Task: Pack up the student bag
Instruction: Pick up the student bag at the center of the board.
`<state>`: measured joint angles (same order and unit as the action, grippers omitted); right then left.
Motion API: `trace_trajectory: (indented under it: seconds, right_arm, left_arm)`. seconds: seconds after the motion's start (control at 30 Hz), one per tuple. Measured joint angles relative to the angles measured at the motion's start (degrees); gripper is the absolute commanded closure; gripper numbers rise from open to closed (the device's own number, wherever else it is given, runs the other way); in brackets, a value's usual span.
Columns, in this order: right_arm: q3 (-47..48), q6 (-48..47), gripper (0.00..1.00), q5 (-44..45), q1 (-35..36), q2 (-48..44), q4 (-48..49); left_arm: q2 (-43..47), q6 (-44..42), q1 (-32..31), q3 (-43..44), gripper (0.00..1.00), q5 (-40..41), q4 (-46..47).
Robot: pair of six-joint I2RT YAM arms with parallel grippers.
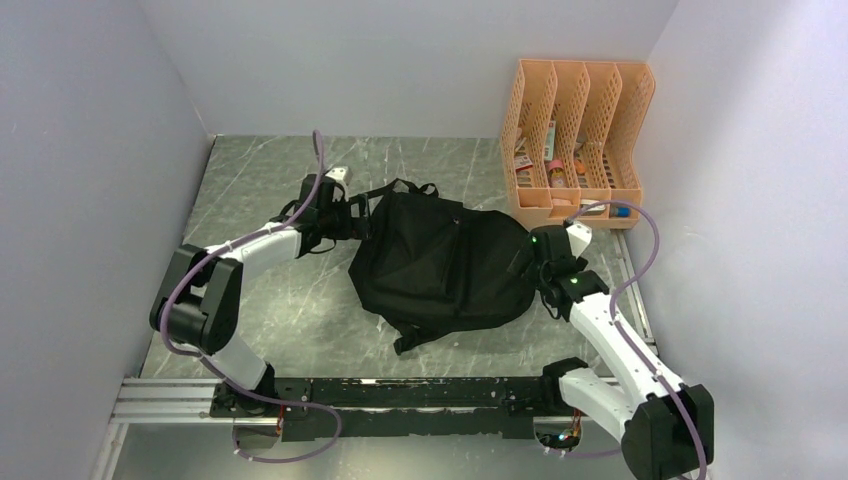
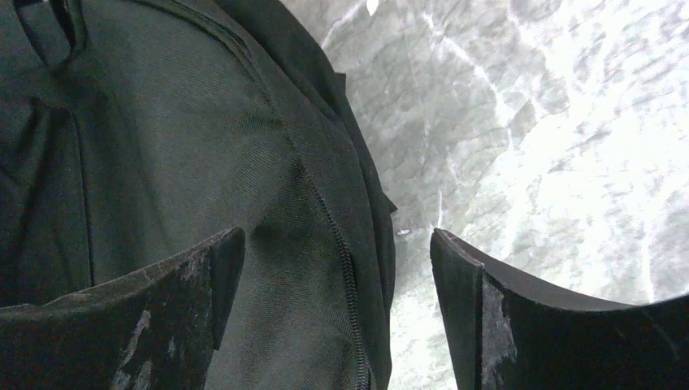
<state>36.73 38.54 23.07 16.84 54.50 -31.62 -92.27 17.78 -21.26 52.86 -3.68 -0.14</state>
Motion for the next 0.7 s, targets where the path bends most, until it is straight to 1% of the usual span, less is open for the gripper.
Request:
trace_trajectory:
  seconds: [0.23,0.4,0.57,0.7]
  right_arm:
    - [-4.09,-0.76,0.17,-7.82,-3.93,2.45,5.49]
    - [-6.23,-0.92,0.18,-11.67,-5.11,3.45,8.72]
    - [-6.45,-1.31,0.18,-13.57,-5.31,4.02,10.32]
    - [-6.78,-1.36,0.21,-14.53,-5.55,4.13,11.23]
  left_arm:
    - [-1.20,0.04,0.15,0.00,0.04,-7.15,2.93]
    - [-0.50,-0.13,0.15,-0.02,0.04,-7.91,3.23]
    - [2.38,-0.68,0.09,-0.02,0.04,-9.09,3.54]
    - [1.99,-0.70,-0.09,-0.02,0.03,-10.91,4.13]
